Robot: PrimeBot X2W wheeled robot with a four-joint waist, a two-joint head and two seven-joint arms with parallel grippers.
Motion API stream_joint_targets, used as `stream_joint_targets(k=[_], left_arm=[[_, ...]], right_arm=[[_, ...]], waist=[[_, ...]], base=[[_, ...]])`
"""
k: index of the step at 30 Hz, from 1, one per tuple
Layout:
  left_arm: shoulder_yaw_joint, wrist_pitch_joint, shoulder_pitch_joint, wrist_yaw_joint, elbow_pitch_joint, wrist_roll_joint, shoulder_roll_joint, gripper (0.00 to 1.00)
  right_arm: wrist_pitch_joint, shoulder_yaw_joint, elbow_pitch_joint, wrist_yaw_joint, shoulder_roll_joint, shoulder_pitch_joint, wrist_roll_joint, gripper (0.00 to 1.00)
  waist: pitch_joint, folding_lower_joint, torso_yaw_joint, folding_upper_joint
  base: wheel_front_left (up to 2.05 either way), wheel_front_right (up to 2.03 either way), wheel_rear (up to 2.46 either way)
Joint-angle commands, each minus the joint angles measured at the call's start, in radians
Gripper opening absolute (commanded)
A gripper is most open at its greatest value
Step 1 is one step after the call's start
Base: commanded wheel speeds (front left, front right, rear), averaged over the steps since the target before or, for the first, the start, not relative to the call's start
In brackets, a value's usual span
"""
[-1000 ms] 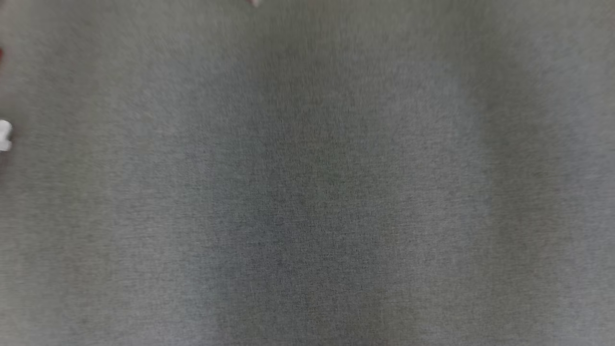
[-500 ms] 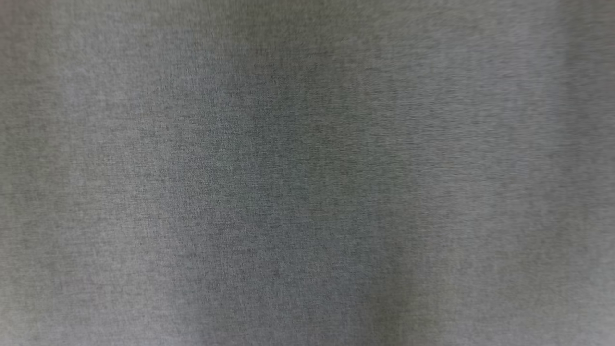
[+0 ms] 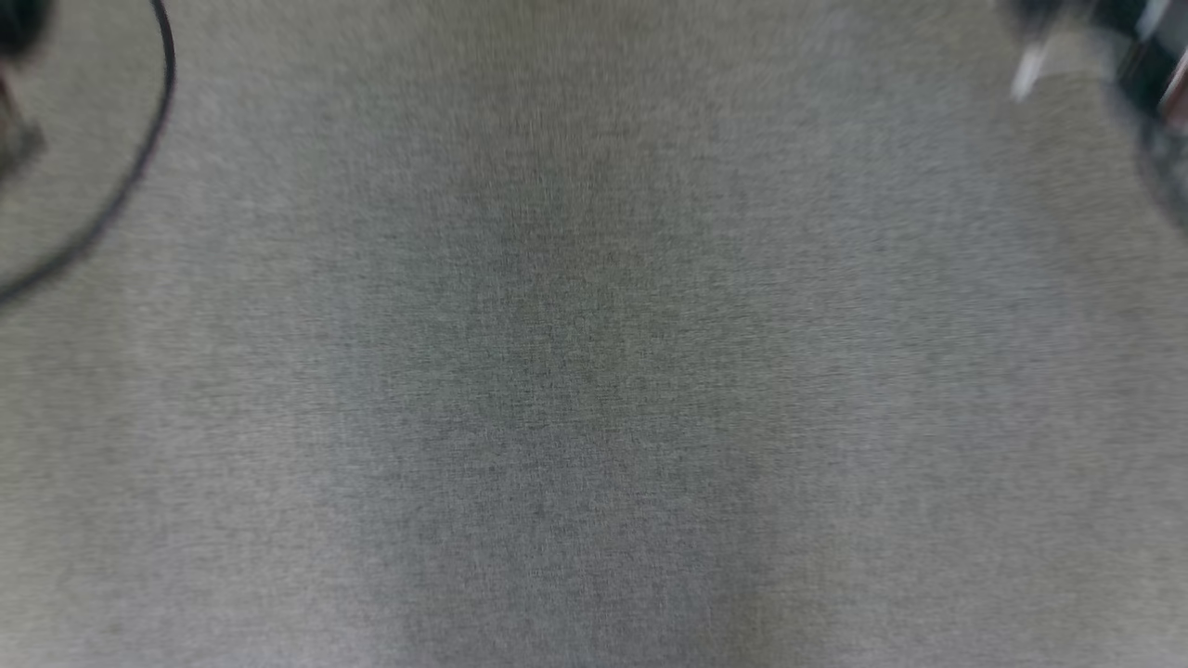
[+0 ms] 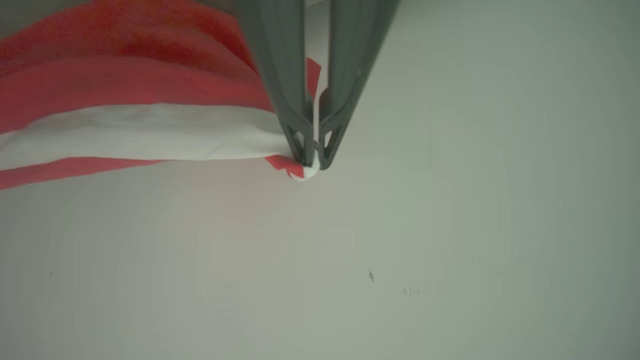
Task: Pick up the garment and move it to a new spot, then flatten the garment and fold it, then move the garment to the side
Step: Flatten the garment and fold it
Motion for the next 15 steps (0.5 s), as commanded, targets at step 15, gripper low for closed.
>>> stream_joint_targets(k=[15], left_arm=[[0.271,-0.006,0.931,0.215,-0.535,0.013,-0.018,0.0]], right_arm=[[-0.068,-0.076,-0.223,-0.002,-0.088,0.712,0.025,0.0]], waist=[[-0.281,0.0001,-0.014,-0.0001]], base=[[0.0,0.0,0.0]])
